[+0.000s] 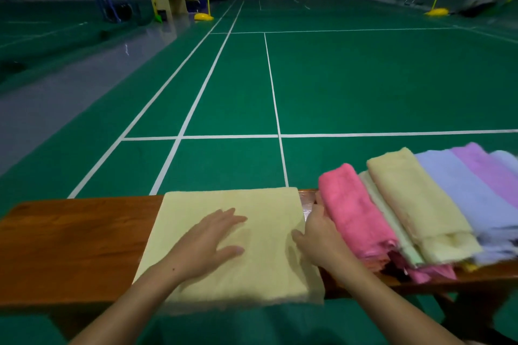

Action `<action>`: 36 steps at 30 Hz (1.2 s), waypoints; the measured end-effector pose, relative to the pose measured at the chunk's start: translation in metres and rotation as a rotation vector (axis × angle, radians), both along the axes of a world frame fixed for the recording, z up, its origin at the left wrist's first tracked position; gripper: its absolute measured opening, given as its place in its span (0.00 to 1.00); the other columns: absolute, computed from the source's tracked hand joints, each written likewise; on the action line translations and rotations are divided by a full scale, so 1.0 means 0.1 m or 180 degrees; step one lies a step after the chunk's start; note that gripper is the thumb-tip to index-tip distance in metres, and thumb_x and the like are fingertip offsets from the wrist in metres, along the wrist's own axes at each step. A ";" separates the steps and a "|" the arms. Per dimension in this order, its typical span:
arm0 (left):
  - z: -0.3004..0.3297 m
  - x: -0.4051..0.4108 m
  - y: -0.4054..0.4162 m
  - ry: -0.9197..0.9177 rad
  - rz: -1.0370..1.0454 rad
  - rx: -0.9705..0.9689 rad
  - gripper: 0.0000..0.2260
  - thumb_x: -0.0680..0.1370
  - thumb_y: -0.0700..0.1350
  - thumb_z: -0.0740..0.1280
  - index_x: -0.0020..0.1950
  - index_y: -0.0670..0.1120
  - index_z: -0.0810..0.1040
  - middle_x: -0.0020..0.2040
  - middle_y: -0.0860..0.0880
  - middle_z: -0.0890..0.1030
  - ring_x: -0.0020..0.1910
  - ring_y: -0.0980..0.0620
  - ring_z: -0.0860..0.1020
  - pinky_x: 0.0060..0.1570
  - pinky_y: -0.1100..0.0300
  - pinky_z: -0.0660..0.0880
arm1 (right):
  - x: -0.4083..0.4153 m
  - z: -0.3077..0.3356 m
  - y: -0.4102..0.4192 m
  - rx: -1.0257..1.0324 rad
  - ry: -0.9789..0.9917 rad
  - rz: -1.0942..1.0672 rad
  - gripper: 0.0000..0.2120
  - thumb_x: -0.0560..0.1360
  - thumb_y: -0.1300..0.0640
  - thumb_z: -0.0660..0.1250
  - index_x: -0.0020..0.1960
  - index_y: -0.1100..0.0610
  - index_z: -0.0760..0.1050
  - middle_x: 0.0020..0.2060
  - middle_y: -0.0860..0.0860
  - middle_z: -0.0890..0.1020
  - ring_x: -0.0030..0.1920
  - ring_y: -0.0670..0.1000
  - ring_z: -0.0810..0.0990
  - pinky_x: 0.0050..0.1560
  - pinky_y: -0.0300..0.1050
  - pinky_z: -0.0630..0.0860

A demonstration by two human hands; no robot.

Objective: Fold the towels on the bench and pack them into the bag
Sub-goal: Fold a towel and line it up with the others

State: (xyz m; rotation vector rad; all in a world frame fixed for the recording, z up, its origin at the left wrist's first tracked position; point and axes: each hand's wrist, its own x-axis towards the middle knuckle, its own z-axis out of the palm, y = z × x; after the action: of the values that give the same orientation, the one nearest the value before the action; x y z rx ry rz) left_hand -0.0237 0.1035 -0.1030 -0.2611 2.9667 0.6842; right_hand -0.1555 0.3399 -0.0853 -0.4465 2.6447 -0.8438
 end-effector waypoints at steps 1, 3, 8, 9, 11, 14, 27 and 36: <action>0.00 0.05 0.03 -0.0188 -0.0081 -0.0212 0.31 0.79 0.69 0.64 0.81 0.69 0.58 0.83 0.65 0.54 0.83 0.59 0.52 0.80 0.52 0.57 | 0.04 0.02 0.03 0.0018 -0.0056 0.0025 0.29 0.79 0.54 0.72 0.70 0.62 0.60 0.67 0.61 0.75 0.66 0.64 0.77 0.62 0.53 0.74; 0.03 0.12 0.04 -0.0343 -0.0103 -0.0503 0.35 0.78 0.73 0.61 0.83 0.68 0.54 0.84 0.64 0.50 0.84 0.57 0.49 0.81 0.52 0.55 | 0.10 0.03 0.07 -0.0026 -0.0180 0.0073 0.30 0.78 0.52 0.74 0.69 0.62 0.60 0.64 0.59 0.78 0.63 0.61 0.79 0.60 0.51 0.75; 0.10 0.18 -0.09 -0.0331 -0.0006 -0.0720 0.38 0.75 0.76 0.61 0.82 0.66 0.57 0.84 0.63 0.55 0.83 0.56 0.56 0.79 0.52 0.60 | 0.17 -0.03 0.09 -0.0621 -0.0674 0.0251 0.35 0.76 0.58 0.75 0.75 0.59 0.60 0.54 0.49 0.79 0.54 0.50 0.81 0.57 0.44 0.77; 0.09 0.18 -0.10 -0.0267 0.0016 -0.0711 0.38 0.75 0.76 0.62 0.82 0.65 0.59 0.83 0.62 0.58 0.82 0.56 0.59 0.78 0.52 0.62 | 0.18 -0.02 0.09 -0.0722 -0.0633 0.0308 0.33 0.76 0.60 0.74 0.74 0.56 0.60 0.51 0.48 0.80 0.51 0.48 0.81 0.51 0.40 0.77; 0.09 0.14 -0.08 0.0019 0.0072 -0.0690 0.34 0.76 0.74 0.64 0.80 0.65 0.63 0.80 0.62 0.65 0.78 0.57 0.64 0.75 0.54 0.66 | 0.22 -0.01 0.11 -0.0943 -0.0468 0.0393 0.32 0.76 0.62 0.73 0.73 0.50 0.59 0.49 0.48 0.79 0.45 0.45 0.79 0.42 0.31 0.72; 0.14 0.00 0.07 0.0516 -0.0022 -0.0513 0.24 0.80 0.67 0.65 0.76 0.65 0.68 0.72 0.65 0.73 0.70 0.61 0.71 0.68 0.58 0.73 | 0.30 -0.01 0.11 -0.1149 -0.0182 0.0682 0.36 0.76 0.60 0.72 0.75 0.44 0.56 0.53 0.49 0.77 0.41 0.41 0.77 0.43 0.33 0.70; 0.29 -0.54 0.21 -0.0241 -0.0859 0.0725 0.24 0.77 0.47 0.63 0.69 0.71 0.73 0.48 0.56 0.82 0.39 0.55 0.78 0.47 0.49 0.79 | 0.36 0.10 0.14 -0.1227 0.0011 0.1512 0.45 0.80 0.57 0.69 0.82 0.36 0.42 0.55 0.29 0.73 0.60 0.39 0.76 0.67 0.43 0.73; 0.31 -0.51 0.17 -0.0015 -0.0703 0.0559 0.05 0.75 0.55 0.68 0.50 0.60 0.78 0.43 0.57 0.82 0.38 0.50 0.78 0.41 0.47 0.78 | 0.32 0.01 0.19 -0.1438 -0.0301 0.1423 0.42 0.78 0.55 0.73 0.81 0.37 0.51 0.57 0.41 0.81 0.53 0.40 0.81 0.58 0.40 0.78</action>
State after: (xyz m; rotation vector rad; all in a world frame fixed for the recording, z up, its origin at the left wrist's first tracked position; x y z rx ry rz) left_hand -0.0744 0.1205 -0.0721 0.0763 2.8469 0.9032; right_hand -0.1233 0.3594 -0.0847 -1.0324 2.1264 -1.2609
